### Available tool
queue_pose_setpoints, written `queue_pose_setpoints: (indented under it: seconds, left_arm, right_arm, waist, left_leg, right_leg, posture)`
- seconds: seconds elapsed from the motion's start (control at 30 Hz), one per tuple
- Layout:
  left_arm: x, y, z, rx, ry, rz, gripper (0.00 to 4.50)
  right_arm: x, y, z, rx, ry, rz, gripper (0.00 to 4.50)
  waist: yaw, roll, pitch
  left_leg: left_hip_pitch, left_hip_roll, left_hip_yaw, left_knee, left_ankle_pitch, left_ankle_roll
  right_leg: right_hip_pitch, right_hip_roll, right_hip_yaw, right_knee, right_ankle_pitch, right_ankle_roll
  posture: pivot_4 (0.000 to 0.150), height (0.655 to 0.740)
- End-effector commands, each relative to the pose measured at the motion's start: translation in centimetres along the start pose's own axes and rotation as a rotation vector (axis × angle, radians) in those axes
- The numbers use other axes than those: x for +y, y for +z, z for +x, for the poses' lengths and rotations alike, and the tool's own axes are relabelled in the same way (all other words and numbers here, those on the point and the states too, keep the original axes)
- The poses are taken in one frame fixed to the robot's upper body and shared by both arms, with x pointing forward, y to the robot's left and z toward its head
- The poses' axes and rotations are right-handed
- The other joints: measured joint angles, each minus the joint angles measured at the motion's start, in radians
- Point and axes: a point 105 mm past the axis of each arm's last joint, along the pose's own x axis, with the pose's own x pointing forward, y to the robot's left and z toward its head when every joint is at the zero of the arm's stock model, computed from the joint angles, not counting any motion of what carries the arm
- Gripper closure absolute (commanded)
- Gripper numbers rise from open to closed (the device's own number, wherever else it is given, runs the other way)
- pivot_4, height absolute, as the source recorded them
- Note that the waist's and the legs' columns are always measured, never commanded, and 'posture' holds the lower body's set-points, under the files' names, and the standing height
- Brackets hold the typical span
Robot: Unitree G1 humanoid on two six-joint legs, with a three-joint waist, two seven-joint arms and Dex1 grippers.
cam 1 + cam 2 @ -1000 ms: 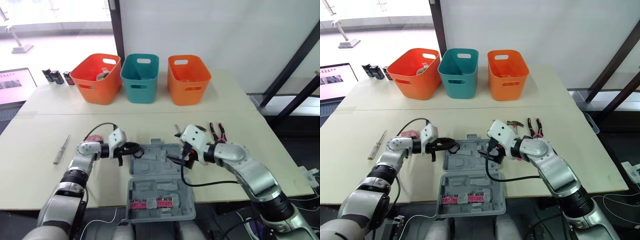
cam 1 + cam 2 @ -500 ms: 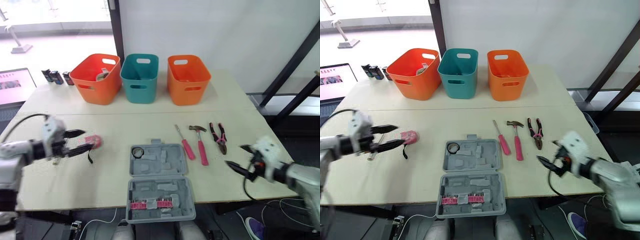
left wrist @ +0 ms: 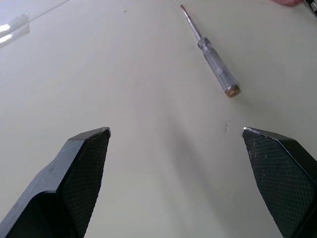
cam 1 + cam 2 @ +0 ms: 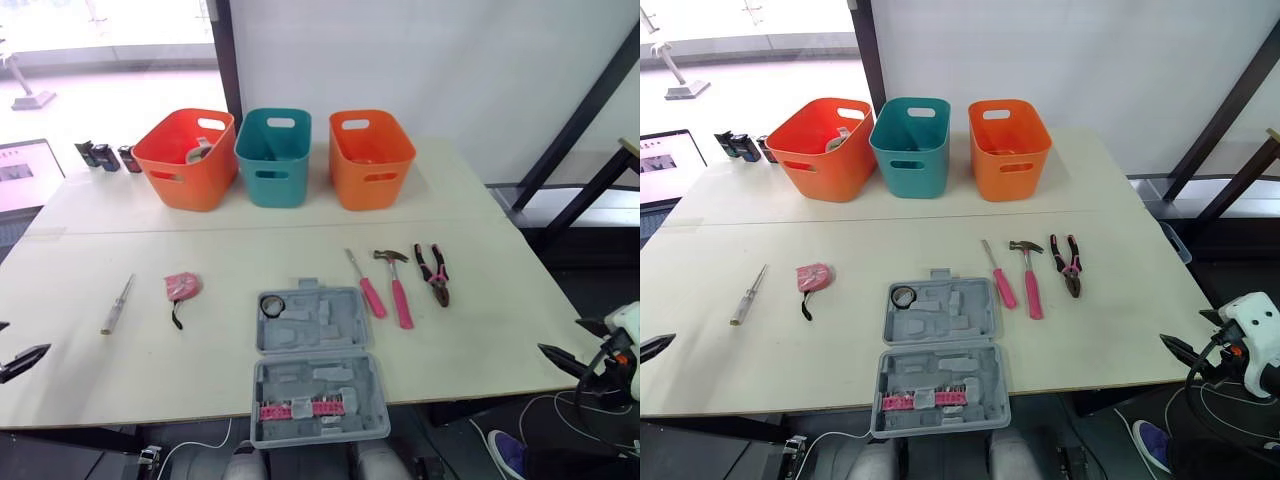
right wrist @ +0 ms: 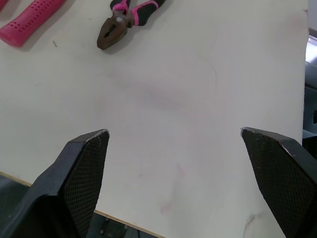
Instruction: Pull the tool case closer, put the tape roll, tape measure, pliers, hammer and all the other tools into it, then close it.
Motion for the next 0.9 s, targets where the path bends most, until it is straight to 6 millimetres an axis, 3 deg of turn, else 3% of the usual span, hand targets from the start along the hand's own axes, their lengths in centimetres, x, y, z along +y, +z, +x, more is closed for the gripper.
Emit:
queue_pose_setpoints:
  seconds: [0.03,0.23,0.37,0.5,0.57,0.67,0.77,0.9]
  left_arm:
    - [-0.3,0.5,0.1,-0.051,0.008,0.0,0.04]
    - [-3.2,0.4,1.2,-0.103,-0.028,-0.036,0.04]
    - [-6.9,2.1,3.2,-0.186,-0.009,-0.119,0.04]
    - [-9.3,5.1,5.9,-0.298,0.149,-0.246,0.04]
    - [-10.2,5.5,7.1,-0.29,0.224,-0.305,0.04]
    - [-11.2,5.1,8.4,-0.24,0.318,-0.362,0.04]
    - [-13.0,6.1,9.8,-0.243,0.302,-0.326,0.04]
    - [-14.2,6.4,11.5,-0.223,0.304,-0.323,0.04]
  right_arm:
    - [0.2,2.0,0.1,-0.053,0.021,-0.048,0.0]
    - [3.8,6.2,1.3,-0.167,0.158,-0.06,0.0]
    - [8.6,10.9,3.0,-0.302,0.333,-0.072,0.0]
    - [13.6,14.5,4.5,-0.405,0.523,-0.114,0.0]
    - [15.9,15.9,4.8,-0.45,0.614,-0.145,0.0]
    - [18.1,17.2,5.1,-0.488,0.706,-0.179,0.0]
    - [19.8,17.6,5.4,-0.497,0.776,-0.216,0.0]
    - [20.8,17.6,5.6,-0.488,0.808,-0.24,0.0]
  waist:
    - [0.0,0.001,0.0]
    - [-0.004,0.001,0.0]
    - [0.0,0.0,-0.001]
    - [0.015,-0.001,-0.001]
    - [0.025,-0.001,-0.001]
    - [0.026,-0.001,-0.001]
    - [0.026,-0.001,-0.001]
    - [0.029,-0.002,-0.002]
  left_leg:
    - [0.0,0.0,0.0,0.0,0.0,0.0]
    - [0.0,0.001,0.0,-0.001,0.0,0.0]
    - [0.001,0.0,0.0,0.0,0.0,0.0]
    - [0.0,0.0,0.0,0.002,0.0,0.0]
    - [0.0,0.0,-0.001,0.005,0.0,0.0]
    - [0.0,0.0,-0.002,0.005,0.0,0.0]
    - [0.0,-0.001,-0.003,0.005,0.0,0.0]
    - [0.0,-0.001,-0.003,0.006,0.0,0.0]
  right_leg:
    - [0.0,0.0,0.0,0.0,0.0,0.0]
    - [0.0,0.001,0.0,0.0,0.0,0.0]
    - [0.001,0.001,0.001,0.001,0.0,0.0]
    - [0.002,0.001,0.001,0.0,0.0,0.0]
    - [0.004,0.001,0.001,0.0,0.001,0.002]
    - [0.006,0.002,0.001,-0.001,0.002,0.004]
    - [0.006,0.002,0.001,-0.001,0.002,0.005]
    - [0.007,0.003,0.001,-0.001,0.002,0.005]
  posture:
    - [0.15,0.74]
    - [0.15,0.74]
    - [0.15,0.74]
    - [0.15,0.74]
    - [0.15,0.74]
    - [0.15,0.74]
    - [0.15,0.74]
    - [0.15,0.74]
